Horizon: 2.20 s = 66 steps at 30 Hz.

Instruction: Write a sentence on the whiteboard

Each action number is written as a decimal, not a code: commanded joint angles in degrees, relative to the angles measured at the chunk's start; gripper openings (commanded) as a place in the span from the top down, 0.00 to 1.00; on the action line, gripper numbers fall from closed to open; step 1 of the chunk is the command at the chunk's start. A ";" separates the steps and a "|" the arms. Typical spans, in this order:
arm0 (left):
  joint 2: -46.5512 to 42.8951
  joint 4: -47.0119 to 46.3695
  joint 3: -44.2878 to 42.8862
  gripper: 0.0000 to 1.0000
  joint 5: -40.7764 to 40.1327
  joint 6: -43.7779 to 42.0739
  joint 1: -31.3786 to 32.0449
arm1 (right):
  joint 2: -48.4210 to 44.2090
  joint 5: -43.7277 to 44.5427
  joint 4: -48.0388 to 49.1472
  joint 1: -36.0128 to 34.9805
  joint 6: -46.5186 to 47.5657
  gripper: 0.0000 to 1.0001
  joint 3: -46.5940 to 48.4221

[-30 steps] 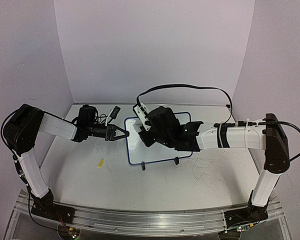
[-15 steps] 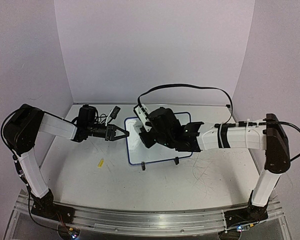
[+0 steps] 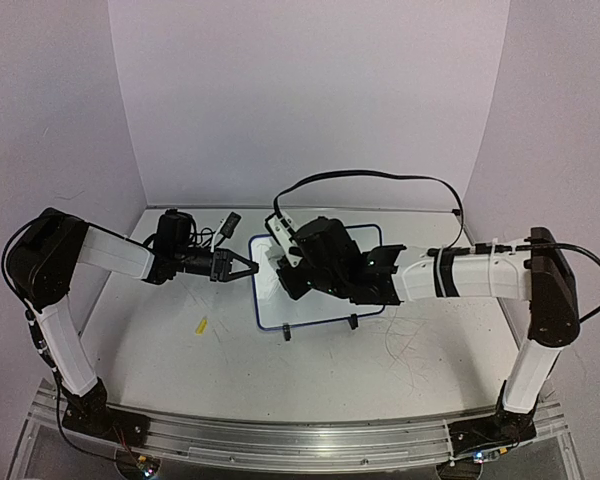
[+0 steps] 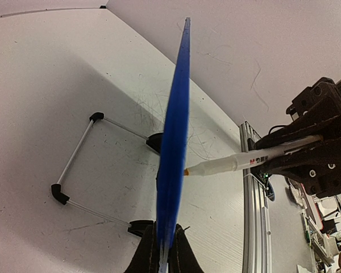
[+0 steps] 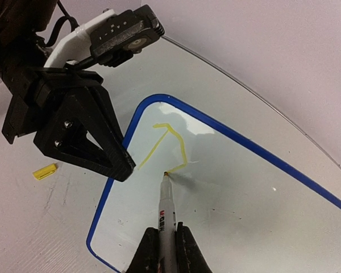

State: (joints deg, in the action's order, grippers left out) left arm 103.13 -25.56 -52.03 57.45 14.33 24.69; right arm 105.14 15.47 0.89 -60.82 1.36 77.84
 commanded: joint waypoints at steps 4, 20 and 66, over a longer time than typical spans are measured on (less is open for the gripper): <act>-2.36 1.21 -0.93 1.00 -0.39 -0.70 0.01 | 2.44 -1.15 -0.10 -0.55 -0.92 1.00 2.09; -2.07 1.36 -0.76 1.00 -0.92 -0.99 0.01 | -0.38 -1.59 0.56 -0.70 -2.76 1.00 2.53; -2.39 3.50 -1.28 1.00 -2.21 -2.68 0.01 | -6.62 -4.99 6.32 2.40 7.87 1.00 -3.28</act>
State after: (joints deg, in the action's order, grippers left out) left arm 102.39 -23.82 -52.03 56.77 12.82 24.71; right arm 98.52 8.93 3.96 -58.30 8.83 73.38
